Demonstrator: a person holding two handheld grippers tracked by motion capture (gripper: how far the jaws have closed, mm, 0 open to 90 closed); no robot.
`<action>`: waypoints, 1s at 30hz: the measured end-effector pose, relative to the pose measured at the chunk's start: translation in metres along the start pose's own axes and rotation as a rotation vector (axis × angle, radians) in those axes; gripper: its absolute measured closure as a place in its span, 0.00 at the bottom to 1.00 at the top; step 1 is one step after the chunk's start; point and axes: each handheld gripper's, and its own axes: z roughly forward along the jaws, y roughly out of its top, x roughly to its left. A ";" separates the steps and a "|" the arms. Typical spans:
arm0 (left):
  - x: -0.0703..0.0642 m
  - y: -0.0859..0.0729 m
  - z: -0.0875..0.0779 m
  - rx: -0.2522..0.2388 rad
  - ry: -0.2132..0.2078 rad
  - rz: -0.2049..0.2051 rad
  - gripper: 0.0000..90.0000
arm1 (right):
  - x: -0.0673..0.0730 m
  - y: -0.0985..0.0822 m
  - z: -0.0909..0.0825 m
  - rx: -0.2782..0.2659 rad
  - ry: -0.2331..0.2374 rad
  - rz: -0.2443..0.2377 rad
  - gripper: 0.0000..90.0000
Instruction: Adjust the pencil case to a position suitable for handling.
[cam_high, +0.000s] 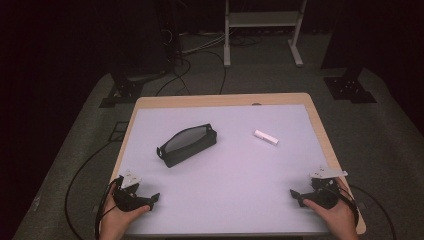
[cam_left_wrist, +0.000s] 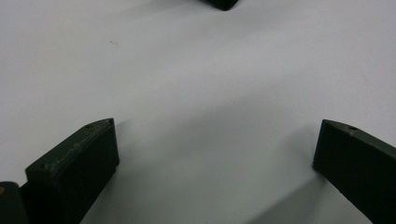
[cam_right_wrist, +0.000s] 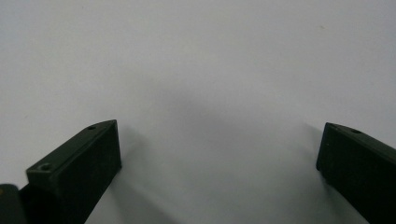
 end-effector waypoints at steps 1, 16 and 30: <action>0.000 0.000 0.000 0.000 0.001 0.002 0.00 | 0.000 0.000 0.000 0.000 0.000 0.000 0.00; 0.004 -0.001 -0.005 -0.015 0.002 -0.001 0.09 | 0.000 0.000 0.000 -0.001 0.000 0.000 0.00; 0.007 0.005 -0.012 -0.051 -0.040 0.000 0.26 | 0.000 0.000 0.000 -0.001 0.000 0.000 0.00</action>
